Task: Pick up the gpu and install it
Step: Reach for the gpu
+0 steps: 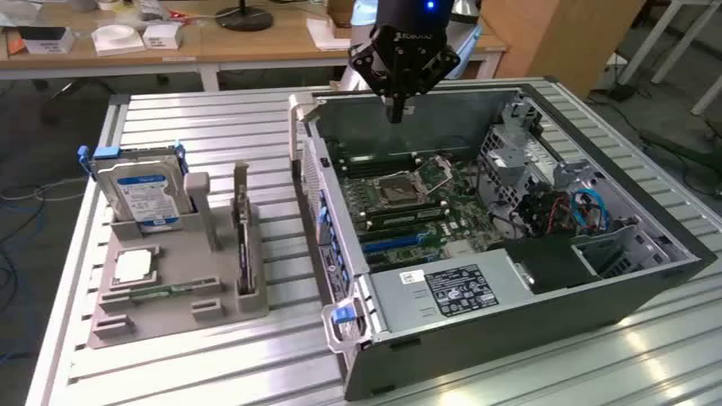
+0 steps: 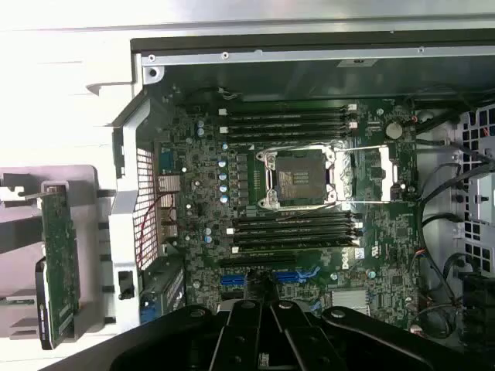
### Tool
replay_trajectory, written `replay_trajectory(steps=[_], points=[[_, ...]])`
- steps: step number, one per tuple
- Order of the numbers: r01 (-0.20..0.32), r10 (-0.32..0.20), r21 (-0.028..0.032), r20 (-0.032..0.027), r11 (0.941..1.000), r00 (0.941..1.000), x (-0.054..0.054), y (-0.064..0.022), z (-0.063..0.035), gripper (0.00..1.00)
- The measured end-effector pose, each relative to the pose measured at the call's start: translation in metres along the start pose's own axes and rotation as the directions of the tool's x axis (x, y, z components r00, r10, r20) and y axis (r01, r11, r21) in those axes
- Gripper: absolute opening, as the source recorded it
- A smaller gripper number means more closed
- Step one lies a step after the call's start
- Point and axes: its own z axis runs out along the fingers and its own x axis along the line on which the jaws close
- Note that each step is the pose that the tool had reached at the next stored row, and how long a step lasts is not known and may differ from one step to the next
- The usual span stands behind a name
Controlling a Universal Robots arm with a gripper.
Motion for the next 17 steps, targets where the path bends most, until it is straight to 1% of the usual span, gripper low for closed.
replay_trajectory(steps=[6,17], points=[[0.0,0.0,0.0001,0.0,1.0,1.0,0.0005,0.0,0.0,0.1],[0.0,0.0,0.0,0.0,1.0,1.0,0.0079,-0.0006,-0.0002,0.1]])
